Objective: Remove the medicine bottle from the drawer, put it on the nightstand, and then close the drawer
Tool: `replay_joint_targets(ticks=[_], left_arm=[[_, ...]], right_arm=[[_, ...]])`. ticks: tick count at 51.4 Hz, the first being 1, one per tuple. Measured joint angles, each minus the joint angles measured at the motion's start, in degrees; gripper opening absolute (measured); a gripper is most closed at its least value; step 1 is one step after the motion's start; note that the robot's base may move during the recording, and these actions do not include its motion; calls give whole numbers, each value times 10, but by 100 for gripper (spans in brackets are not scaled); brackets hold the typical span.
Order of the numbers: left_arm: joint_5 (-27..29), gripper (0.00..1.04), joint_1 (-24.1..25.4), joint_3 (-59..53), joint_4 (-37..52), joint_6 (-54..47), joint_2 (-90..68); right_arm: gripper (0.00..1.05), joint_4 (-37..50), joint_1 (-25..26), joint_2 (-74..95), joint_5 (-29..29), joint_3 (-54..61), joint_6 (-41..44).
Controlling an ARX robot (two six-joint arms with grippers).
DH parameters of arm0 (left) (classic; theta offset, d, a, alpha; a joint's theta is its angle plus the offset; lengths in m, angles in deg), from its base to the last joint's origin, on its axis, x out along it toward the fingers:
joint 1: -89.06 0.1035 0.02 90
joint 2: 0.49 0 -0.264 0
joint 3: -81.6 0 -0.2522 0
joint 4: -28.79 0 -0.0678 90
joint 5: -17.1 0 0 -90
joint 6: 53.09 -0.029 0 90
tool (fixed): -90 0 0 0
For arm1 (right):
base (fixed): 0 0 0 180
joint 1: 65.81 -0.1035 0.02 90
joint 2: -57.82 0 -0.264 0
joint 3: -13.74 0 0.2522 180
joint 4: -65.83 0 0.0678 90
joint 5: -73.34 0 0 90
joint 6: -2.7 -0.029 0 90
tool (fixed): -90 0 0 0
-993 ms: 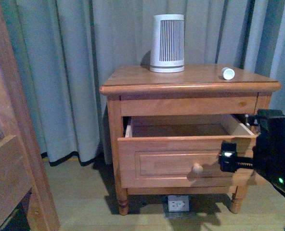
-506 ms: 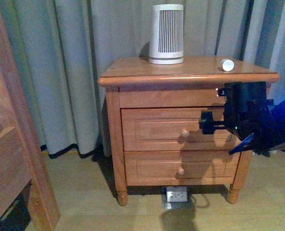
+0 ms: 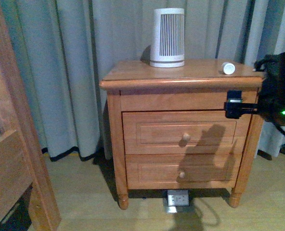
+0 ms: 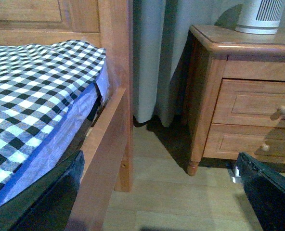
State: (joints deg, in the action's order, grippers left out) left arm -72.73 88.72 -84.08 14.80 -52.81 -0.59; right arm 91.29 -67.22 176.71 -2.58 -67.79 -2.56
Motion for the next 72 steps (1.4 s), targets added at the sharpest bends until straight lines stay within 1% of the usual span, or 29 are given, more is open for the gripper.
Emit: replay_joint_targets(ticks=[9,18,26,30,36,42,51,55,64,65,67,68,70,71,72], left_arm=[[0,98,0,0,0,0,0],[0,98,0,0,0,0,0],[0,98,0,0,0,0,0],[0,98,0,0,0,0,0],[0,98,0,0,0,0,0],[0,98,0,0,0,0,0],[0,98,0,0,0,0,0],[0,98,0,0,0,0,0],[0,98,0,0,0,0,0],[0,98,0,0,0,0,0],[0,98,0,0,0,0,0],[0,98,0,0,0,0,0],[0,98,0,0,0,0,0],[0,98,0,0,0,0,0],[0,98,0,0,0,0,0]], right_arm=[[98,-7,26,-177,-17,157,0],[98,-50,70,-368,-37,290,0],[98,-82,74,-525,-60,381,3],[98,-106,70,-594,-57,422,4],[98,-156,42,-713,-31,495,2],[98,-270,-39,-902,45,570,0],[98,-372,-109,-1074,112,611,7],[98,-399,-125,-1118,115,631,15],[98,-401,-127,-1126,116,634,21],[96,-399,-124,-1128,101,635,22],[90,-394,-104,-1138,39,639,31],[88,-394,-99,-1140,31,640,32],[82,-395,-66,-1151,-48,642,37],[78,-395,-46,-1154,-78,643,38],[75,-395,-28,-1157,-95,644,40]])
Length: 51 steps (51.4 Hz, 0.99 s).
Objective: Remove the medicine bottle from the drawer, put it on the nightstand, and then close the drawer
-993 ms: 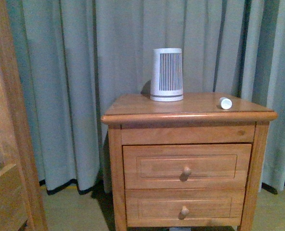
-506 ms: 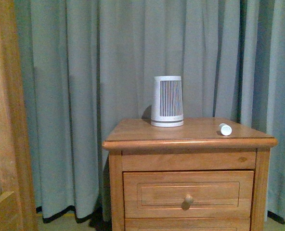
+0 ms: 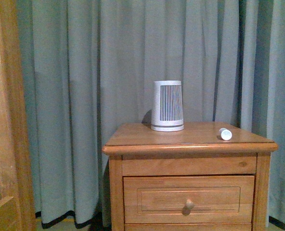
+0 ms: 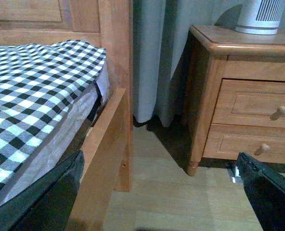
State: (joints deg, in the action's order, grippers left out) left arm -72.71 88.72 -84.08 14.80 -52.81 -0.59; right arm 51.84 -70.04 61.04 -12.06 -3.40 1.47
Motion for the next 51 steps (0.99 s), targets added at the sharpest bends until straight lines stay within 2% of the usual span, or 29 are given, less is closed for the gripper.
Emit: replay_joint_targets(ticks=[1,5,11,14,21,51], left_arm=[[0,98,0,0,0,0,0],[0,98,0,0,0,0,0],[0,98,0,0,0,0,0],[0,98,0,0,0,0,0],[0,98,0,0,0,0,0],[0,98,0,0,0,0,0]], right_arm=[[71,0,15,-1,-22,1,1],[59,0,35,-4,-37,5,4],[40,1,39,-21,-45,21,7],[25,1,40,-26,-45,25,9],[3,1,40,-28,-46,25,9],[3,1,41,-28,-46,25,10]])
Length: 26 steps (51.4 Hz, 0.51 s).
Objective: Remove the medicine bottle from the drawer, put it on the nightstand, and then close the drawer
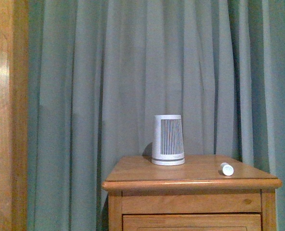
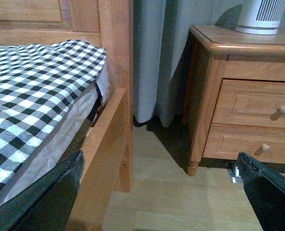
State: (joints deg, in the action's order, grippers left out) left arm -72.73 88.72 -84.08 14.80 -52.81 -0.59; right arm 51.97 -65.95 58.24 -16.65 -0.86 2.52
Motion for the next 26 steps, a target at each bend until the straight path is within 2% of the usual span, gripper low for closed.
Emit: replay_joint_targets(ticks=[2,5,9,26], left_arm=[[0,98,0,0,0,0,0],[0,98,0,0,0,0,0],[0,98,0,0,0,0,0],[0,98,0,0,0,0,0]], right_arm=[[3,0,0,0,0,0,0],[11,0,0,0,0,0,0],[28,0,0,0,0,0,0],[82,0,0,0,0,0,0]])
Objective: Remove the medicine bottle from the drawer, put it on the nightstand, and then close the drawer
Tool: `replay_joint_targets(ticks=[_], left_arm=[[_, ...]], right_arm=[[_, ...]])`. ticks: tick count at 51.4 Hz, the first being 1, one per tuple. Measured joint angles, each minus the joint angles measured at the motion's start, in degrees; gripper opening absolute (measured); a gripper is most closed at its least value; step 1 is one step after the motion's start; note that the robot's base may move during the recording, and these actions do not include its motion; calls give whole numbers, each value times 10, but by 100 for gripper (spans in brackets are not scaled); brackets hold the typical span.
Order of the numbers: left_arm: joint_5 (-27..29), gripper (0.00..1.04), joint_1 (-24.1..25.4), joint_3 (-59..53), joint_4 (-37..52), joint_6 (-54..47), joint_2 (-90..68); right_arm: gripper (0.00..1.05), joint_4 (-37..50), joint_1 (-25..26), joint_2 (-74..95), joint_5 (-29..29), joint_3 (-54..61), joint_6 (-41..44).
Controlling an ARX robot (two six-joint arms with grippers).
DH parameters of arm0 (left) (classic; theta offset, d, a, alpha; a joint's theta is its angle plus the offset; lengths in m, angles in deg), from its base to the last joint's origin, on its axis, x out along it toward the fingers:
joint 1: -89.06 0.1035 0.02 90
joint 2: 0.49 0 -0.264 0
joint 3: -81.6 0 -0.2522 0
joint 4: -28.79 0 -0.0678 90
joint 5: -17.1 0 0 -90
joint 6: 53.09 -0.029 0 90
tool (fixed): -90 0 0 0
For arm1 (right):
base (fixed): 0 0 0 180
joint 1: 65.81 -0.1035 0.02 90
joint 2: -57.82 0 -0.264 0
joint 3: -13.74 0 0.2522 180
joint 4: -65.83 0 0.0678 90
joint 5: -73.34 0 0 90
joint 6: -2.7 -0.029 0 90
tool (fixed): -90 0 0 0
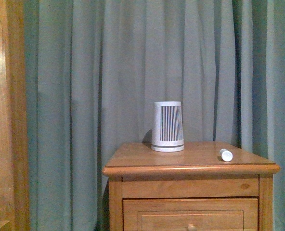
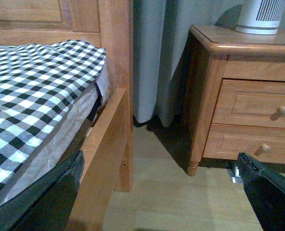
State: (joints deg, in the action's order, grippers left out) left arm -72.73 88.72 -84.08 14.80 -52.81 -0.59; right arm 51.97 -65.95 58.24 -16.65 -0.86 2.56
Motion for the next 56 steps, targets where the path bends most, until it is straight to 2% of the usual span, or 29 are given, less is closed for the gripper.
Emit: replay_joint_targets(ticks=[6,56], left_arm=[[0,98,0,0,0,0,0],[0,98,0,0,0,0,0]], right_arm=[[99,0,0,0,0,0,0],[98,0,0,0,0,0,0]])
